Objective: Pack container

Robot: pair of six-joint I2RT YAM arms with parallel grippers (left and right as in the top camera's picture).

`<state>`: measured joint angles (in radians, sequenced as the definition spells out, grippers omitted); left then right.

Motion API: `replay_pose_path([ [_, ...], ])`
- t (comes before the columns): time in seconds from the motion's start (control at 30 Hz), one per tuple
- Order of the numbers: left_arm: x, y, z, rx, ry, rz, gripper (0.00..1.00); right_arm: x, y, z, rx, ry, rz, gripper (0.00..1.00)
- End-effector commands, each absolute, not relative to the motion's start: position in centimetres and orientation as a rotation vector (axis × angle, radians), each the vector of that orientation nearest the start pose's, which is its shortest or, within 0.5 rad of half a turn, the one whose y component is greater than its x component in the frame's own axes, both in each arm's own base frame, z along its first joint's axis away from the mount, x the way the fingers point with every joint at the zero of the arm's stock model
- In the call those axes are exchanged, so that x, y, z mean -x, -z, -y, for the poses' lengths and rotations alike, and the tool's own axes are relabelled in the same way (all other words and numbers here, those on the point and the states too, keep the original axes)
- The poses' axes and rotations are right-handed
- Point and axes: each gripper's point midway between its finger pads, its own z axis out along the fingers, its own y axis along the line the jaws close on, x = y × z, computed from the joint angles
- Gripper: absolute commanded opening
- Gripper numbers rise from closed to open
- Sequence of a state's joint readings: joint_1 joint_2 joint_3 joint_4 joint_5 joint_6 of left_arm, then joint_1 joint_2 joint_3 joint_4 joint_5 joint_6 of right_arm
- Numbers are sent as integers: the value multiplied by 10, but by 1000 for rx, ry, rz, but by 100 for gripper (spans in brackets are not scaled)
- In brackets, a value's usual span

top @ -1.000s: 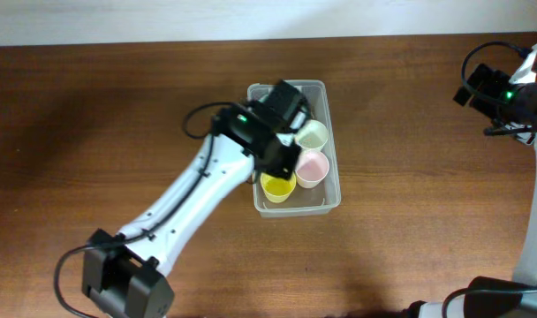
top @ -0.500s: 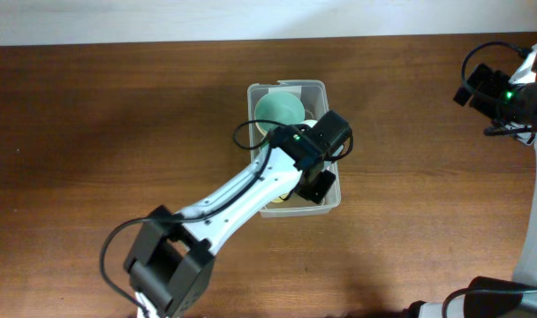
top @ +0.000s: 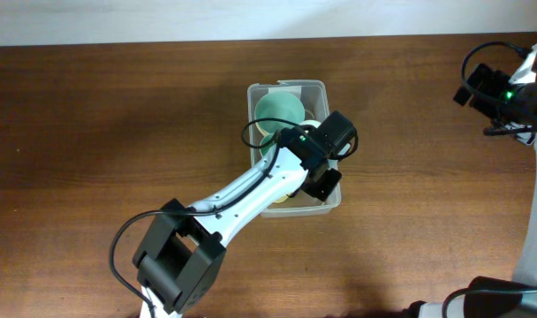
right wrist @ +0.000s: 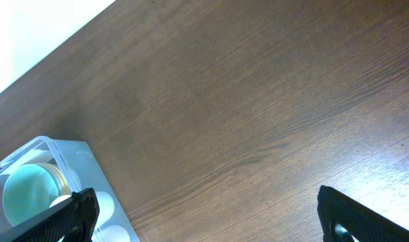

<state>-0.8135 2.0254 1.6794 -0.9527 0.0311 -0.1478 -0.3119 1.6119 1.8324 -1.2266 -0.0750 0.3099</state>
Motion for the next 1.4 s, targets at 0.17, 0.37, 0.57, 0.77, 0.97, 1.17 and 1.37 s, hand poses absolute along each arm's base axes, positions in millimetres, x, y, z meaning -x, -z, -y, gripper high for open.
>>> replay_pose_path([
  [0.17,-314,-122,339,-972,231,-2692,30,-373,-282,109,-764,-83,-2460,99],
  [0.37,-334,-182,307,-869,40,-2599,48,-373,-282,109,-764,-83,-2460,99],
  [0.57,-364,-232,218,-464,-55,-2627,61,-373,-282,109,-764,-83,-2460,99],
  [0.77,-383,-249,91,39,-125,-2708,64,-373,-282,109,-764,-83,-2460,99],
  [0.97,-380,-243,9,330,-184,-2757,65,-373,-282,109,-764,-83,-2460,99],
  [1.17,-382,-246,-33,467,-260,-2718,100,-373,-282,109,-764,-83,-2460,99],
  [1.37,-380,-246,-60,560,-281,-2703,100,-373,-282,109,-764,-83,-2460,98],
])
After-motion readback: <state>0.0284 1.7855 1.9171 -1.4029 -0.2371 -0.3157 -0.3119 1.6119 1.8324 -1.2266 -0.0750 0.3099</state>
